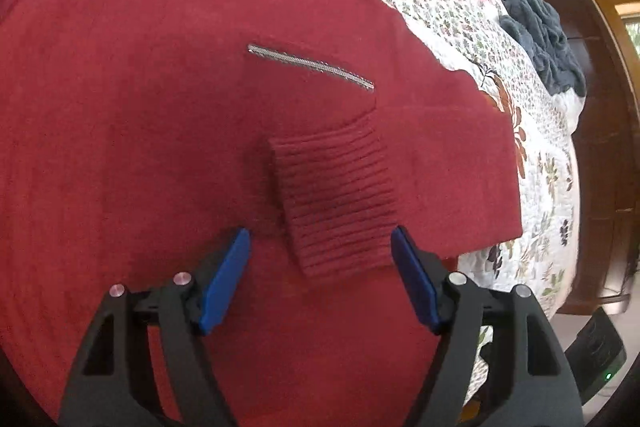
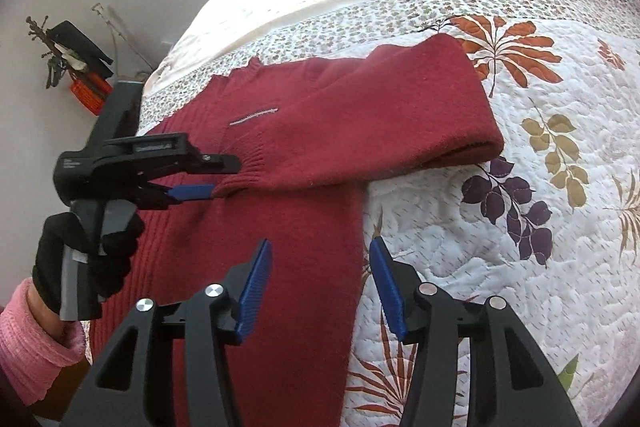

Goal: Fold small clothes
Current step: 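Grasp the other sleeve cuff with the left gripper and fold it across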

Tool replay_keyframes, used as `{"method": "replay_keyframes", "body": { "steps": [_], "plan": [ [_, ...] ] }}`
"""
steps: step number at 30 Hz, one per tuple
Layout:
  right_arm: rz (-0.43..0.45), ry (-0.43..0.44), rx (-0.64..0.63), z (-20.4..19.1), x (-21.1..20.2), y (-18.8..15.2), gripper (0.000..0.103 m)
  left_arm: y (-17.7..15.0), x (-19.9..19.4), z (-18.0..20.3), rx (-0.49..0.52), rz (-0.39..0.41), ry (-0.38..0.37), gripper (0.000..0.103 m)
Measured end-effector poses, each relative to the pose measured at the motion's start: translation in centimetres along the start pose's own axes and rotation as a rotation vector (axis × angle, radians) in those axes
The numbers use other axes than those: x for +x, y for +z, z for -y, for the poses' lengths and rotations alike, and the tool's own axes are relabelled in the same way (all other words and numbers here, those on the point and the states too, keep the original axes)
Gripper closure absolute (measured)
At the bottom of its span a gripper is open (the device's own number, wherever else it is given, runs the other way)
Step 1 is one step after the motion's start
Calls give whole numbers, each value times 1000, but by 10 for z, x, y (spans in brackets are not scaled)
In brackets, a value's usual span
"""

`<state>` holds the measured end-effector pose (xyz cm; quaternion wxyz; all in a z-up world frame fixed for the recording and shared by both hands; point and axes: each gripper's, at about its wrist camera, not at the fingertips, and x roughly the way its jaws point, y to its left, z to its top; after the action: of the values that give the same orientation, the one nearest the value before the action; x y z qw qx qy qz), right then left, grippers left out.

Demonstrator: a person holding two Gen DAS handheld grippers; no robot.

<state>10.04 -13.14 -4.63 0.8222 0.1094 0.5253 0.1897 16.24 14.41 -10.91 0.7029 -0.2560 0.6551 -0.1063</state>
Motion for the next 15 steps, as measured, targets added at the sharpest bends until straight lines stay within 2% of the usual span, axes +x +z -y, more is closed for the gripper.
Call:
{"method": "replay_keyframes", "body": {
  "steps": [1,4,5,8,10,15],
  "plan": [
    [0,0,0,0,1,0,52,1,2,3,6,5,-1,31],
    [2,2,10,2,2,0,52,3,9,18,29,12,-10,47],
    [3,1,18,3,2,0,52,4,11,21,26,17,-18,61],
    [7,0,33,8,0,-1,52,4,8,19,6,33,-48,82],
    [10,-9,38,11,-3,-1,52,2,-3,18,-1,70,-79,84],
    [25,-24,63,20,-12,2,51,-6,-59,11,32,235,-77,86]
  ]
}}
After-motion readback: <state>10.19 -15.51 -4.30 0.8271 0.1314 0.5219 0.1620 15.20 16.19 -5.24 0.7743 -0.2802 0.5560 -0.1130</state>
